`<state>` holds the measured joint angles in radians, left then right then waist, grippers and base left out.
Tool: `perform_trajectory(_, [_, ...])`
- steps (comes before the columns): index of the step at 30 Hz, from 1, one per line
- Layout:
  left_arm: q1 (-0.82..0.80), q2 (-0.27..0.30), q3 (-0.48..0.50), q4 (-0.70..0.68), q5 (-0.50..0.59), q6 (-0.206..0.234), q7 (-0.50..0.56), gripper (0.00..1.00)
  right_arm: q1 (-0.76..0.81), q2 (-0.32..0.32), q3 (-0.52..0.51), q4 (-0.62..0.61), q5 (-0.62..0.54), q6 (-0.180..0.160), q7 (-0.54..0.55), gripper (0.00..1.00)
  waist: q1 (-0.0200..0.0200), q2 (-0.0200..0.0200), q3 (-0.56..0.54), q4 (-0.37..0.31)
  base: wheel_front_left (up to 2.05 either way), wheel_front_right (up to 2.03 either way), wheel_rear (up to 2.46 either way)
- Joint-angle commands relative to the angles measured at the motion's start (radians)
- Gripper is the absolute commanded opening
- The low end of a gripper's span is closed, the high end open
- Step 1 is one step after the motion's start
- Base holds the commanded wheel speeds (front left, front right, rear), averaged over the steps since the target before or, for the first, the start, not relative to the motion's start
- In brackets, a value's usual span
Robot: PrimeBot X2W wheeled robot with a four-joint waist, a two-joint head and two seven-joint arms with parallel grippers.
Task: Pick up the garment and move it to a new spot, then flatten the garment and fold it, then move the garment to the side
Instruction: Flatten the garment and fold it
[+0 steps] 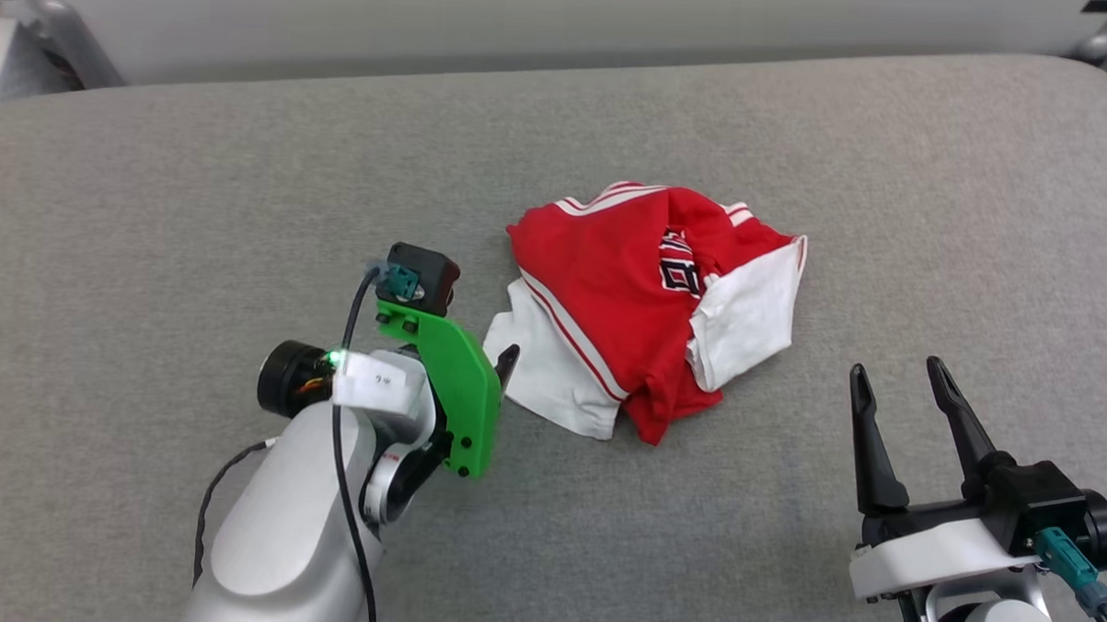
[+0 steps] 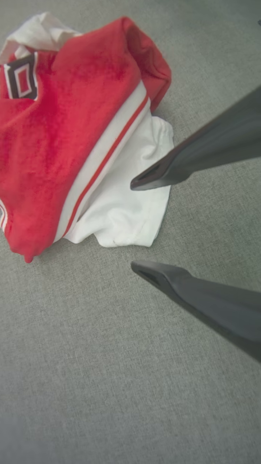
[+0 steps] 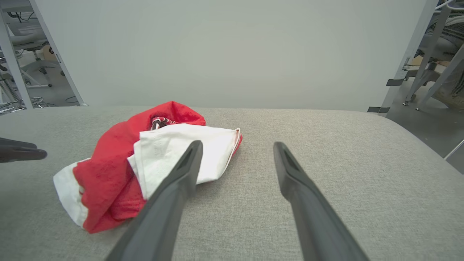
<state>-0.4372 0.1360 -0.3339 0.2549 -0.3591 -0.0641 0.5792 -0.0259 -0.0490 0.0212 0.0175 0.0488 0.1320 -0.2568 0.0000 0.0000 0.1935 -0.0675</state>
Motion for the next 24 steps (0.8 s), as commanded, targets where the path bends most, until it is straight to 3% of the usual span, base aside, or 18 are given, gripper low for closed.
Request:
perform_trajectory(1, [-0.026,0.010,0.000,0.015,0.004,0.014,0.023,1.00,-0.017,-0.001,0.007,-0.004,0.008,-0.001,-0.005,1.00,0.0000,0.0000,0.045,-0.045,0.00,0.00,0.00])
perform_trajectory(6, [-0.057,0.026,0.005,0.083,0.013,0.040,0.071,1.00,-0.037,-0.001,0.018,-0.005,0.016,-0.001,-0.005,1.00,0.0000,0.0000,0.084,-0.075,0.00,0.00,0.00])
perform_trajectory(16, [-0.091,0.017,0.007,0.192,0.009,0.046,0.020,1.00,-0.055,-0.001,0.020,-0.008,0.025,-0.001,-0.005,1.00,0.0000,0.0000,0.125,-0.086,0.00,0.00,0.00])
perform_trajectory(17, [-0.089,0.015,0.004,0.205,0.006,0.042,0.024,0.93,-0.056,-0.001,0.019,-0.008,0.025,-0.001,-0.005,1.00,0.0000,0.0000,0.126,-0.085,0.00,0.00,0.00])
perform_trajectory(18, [-0.086,0.014,0.001,0.220,0.003,0.039,0.026,0.33,-0.058,-0.001,0.019,-0.007,0.026,-0.001,-0.005,1.00,0.0000,0.0000,0.127,-0.084,0.00,0.00,0.00])
perform_trajectory(19, [-0.084,0.013,0.000,0.231,0.000,0.036,0.025,0.00,-0.059,-0.001,0.020,-0.007,0.026,-0.001,-0.005,1.00,0.0000,0.0000,0.127,-0.083,0.00,0.00,0.00])
perform_trajectory(24, [-0.059,0.029,0.026,0.251,-0.022,0.031,-0.061,0.00,-0.056,-0.001,0.009,0.004,0.025,-0.001,-0.005,1.00,0.0000,0.0000,0.094,-0.058,0.00,0.00,0.00])
